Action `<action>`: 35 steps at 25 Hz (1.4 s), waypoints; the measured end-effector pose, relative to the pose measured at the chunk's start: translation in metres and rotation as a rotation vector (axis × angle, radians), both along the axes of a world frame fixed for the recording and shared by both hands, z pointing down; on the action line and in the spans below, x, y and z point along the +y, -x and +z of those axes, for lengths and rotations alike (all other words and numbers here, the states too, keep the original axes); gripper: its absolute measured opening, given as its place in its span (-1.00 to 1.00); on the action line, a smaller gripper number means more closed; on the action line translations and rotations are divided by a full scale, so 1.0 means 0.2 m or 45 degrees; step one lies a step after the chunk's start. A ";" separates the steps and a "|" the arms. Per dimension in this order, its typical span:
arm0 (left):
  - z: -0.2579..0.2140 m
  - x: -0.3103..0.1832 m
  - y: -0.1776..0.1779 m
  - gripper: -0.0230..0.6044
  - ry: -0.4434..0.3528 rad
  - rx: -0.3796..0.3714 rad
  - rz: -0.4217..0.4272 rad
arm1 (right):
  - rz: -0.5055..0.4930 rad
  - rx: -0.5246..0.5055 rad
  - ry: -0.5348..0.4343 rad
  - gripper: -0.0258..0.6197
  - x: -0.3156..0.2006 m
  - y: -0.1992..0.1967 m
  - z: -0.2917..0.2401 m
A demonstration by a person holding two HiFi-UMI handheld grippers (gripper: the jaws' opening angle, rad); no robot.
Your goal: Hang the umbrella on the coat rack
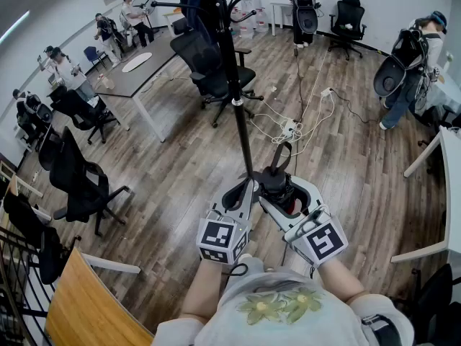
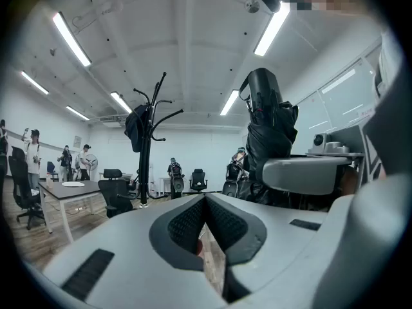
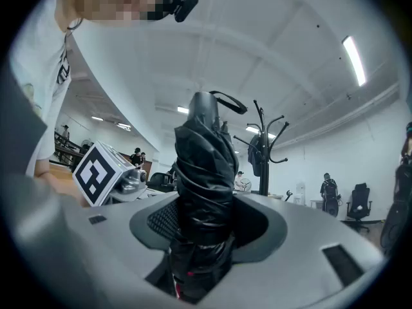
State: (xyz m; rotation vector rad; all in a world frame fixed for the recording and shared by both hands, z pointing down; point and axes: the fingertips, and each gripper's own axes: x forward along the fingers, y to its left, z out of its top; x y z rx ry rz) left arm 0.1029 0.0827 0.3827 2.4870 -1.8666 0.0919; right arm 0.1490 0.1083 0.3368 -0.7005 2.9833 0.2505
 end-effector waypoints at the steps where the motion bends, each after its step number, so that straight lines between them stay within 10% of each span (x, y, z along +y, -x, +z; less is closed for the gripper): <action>1: 0.00 -0.01 0.00 -0.91 0.003 0.000 -0.004 | 0.003 0.006 0.009 -0.22 -0.01 -0.01 0.01; 35: 0.07 -0.87 0.64 -0.91 0.047 0.031 0.057 | 0.005 0.037 -0.043 -0.21 -0.89 0.67 -0.09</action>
